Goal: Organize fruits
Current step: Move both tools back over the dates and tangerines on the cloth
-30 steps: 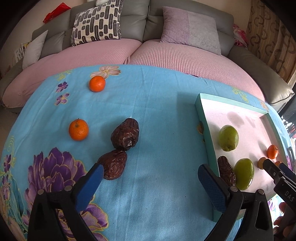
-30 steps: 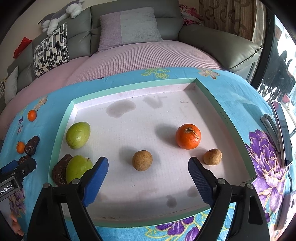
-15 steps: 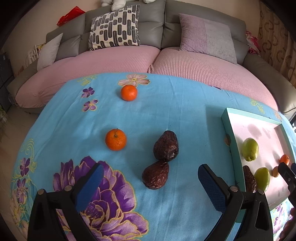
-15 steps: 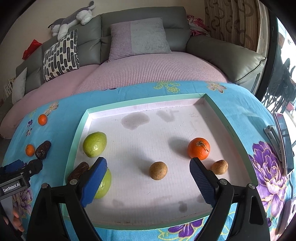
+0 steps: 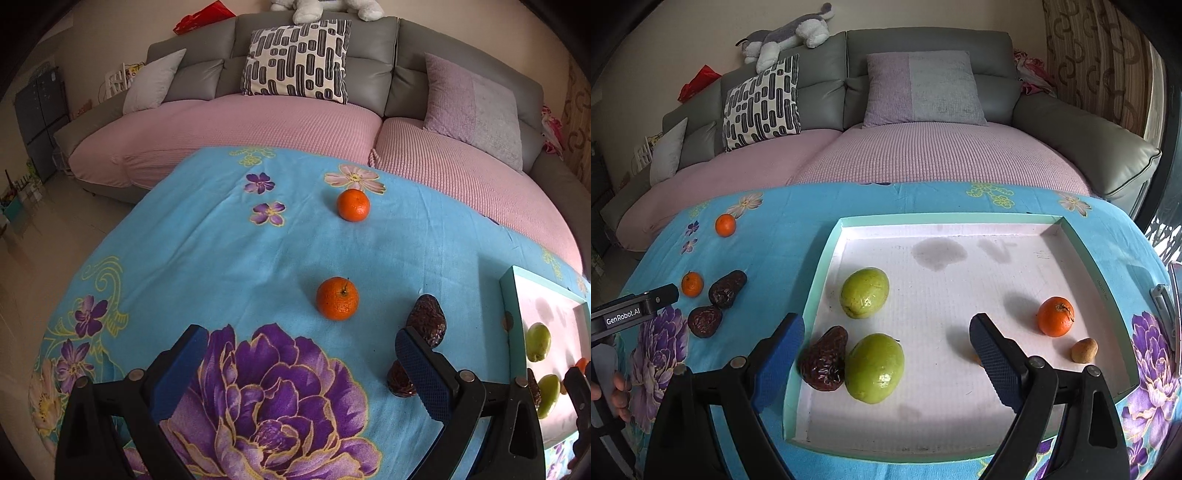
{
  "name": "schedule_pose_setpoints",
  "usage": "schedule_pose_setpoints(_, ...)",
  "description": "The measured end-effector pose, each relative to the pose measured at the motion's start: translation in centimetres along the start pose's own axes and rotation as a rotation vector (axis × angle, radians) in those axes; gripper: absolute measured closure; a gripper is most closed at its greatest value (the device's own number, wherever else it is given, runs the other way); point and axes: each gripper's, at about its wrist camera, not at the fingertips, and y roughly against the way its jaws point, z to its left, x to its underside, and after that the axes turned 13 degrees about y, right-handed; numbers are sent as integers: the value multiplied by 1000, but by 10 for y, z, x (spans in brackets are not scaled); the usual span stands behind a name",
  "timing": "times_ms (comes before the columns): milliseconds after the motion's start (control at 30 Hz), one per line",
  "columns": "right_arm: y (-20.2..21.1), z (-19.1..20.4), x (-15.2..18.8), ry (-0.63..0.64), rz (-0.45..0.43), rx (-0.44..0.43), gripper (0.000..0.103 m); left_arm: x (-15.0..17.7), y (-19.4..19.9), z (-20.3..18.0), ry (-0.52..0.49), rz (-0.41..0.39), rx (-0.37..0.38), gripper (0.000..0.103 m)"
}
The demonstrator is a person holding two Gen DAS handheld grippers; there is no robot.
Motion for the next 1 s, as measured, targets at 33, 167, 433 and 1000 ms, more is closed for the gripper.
schedule_pose_setpoints(33, 1, 4, -2, 7, -10, -9, 12, -2, 0, 3, 10, -3, 1, 0)
schedule_pose_setpoints(167, 3, 20, -7, 6, -54, -39, 12, -8, -3, 13, 51, 4, 31, 0)
schedule_pose_setpoints(433, -5, 57, -17, 57, -66, -109, 12, -16, -16, 16, 73, 41, 63, 1)
schedule_pose_setpoints(1000, -50, 130, -30, 169, 31, -244, 15, -28, -34, 36, 101, 84, 40, 1)
